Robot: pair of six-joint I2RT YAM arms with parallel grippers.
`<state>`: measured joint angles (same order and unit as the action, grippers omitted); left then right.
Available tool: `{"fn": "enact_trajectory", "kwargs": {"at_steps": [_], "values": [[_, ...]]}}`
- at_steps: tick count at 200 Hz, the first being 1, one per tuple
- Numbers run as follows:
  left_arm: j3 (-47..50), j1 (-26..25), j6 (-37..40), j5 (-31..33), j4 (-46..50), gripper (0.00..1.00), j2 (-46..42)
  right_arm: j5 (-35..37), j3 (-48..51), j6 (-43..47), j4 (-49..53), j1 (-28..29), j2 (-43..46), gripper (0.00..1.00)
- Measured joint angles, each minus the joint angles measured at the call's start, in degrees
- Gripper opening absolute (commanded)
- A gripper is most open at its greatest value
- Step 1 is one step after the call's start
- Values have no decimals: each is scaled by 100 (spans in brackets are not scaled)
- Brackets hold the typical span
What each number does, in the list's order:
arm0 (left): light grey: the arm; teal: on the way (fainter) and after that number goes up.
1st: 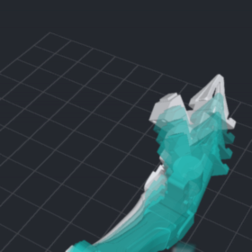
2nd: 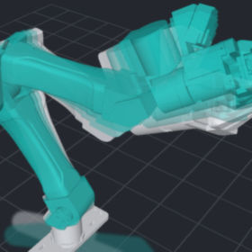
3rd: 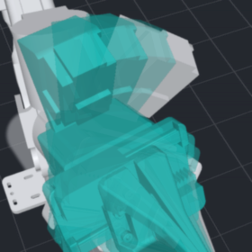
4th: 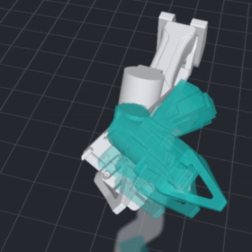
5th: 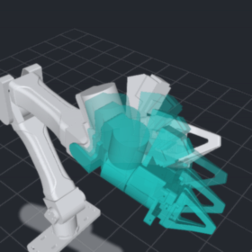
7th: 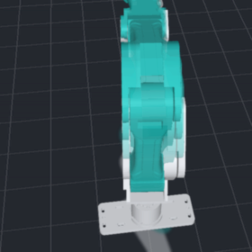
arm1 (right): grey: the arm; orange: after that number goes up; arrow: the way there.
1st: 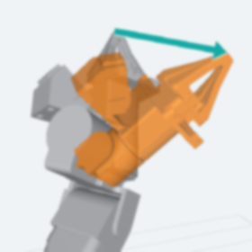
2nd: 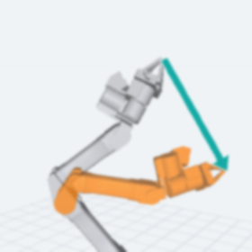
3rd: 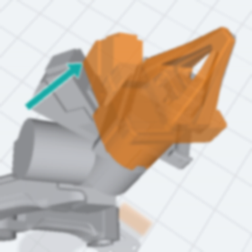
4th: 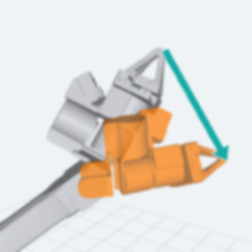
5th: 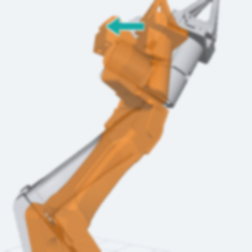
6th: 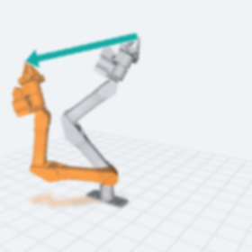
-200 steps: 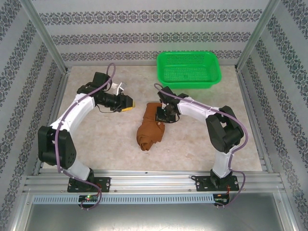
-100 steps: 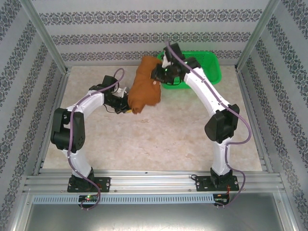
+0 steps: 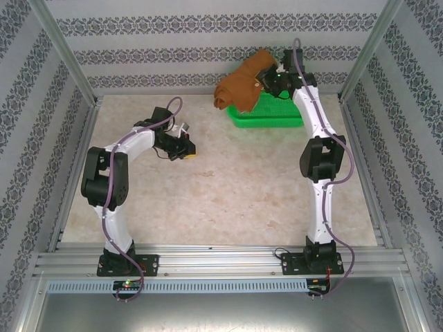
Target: Roll up the long pants
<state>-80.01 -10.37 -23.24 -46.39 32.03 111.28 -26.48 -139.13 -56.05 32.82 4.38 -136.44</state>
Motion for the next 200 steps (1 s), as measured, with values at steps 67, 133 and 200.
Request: {"fn": "enact_trajectory", "kwargs": {"at_steps": [67, 133, 200], "values": [[-11, -2, -129, 101, -225, 3, 177, 184, 1808, -820, -2505, -769, -57, 0], [-37, -7, -138, 302, -321, 13, 483, 507, 3136, -1362, -3912, -708, -251, 97], [-262, -7, 81, 1836, -560, 37, 160, 1659, 3906, 70, -3027, -269, 1480, 98]]}}
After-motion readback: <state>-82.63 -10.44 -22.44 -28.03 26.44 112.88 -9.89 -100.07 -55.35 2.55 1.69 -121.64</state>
